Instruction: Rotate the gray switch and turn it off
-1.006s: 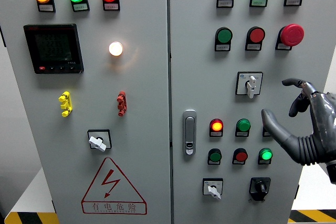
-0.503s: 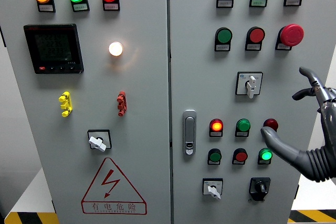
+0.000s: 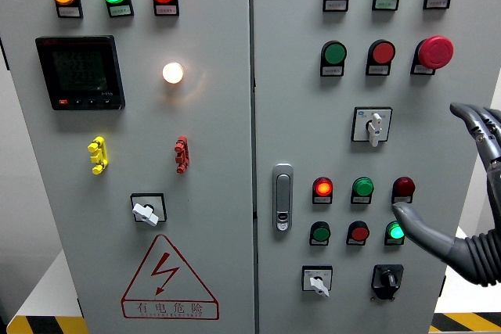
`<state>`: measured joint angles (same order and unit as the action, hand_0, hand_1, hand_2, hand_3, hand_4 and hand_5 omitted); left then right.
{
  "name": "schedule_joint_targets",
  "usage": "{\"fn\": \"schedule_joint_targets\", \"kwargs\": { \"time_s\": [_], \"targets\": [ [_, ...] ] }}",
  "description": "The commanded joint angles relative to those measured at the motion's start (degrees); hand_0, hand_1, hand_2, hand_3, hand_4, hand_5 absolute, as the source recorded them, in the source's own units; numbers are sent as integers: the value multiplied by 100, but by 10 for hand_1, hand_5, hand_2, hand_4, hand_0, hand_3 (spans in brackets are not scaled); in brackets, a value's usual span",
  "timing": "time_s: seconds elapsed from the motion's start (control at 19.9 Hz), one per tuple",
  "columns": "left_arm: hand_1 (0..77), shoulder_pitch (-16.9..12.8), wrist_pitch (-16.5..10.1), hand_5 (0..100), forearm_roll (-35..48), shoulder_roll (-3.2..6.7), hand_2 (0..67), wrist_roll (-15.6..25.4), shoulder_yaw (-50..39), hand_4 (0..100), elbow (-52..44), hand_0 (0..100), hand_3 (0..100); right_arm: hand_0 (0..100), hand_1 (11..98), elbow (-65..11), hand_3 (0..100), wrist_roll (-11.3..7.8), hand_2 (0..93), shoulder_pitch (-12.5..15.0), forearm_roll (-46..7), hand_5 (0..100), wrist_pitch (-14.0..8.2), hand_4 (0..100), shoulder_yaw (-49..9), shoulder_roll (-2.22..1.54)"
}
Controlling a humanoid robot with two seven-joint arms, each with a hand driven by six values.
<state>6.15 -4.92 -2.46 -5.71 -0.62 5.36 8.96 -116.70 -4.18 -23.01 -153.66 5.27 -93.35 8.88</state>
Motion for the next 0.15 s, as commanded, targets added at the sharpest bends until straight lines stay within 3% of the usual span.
{"fn": "schedule_joint_targets", "kwargs": {
  "time_s": [0.0,0.1],
  "targets": [
    [0,0,0,123,0,0,124,-9,0,119,0,338,223,0,333,-116,143,5,118,-11,-15,4,0,109,-8,0],
    [0,0,0,123,0,0,124,0,0,119,0,337,223,0,333,-213,140,5,116,42,-24,0,-18,105,-25,0]
  ]
}}
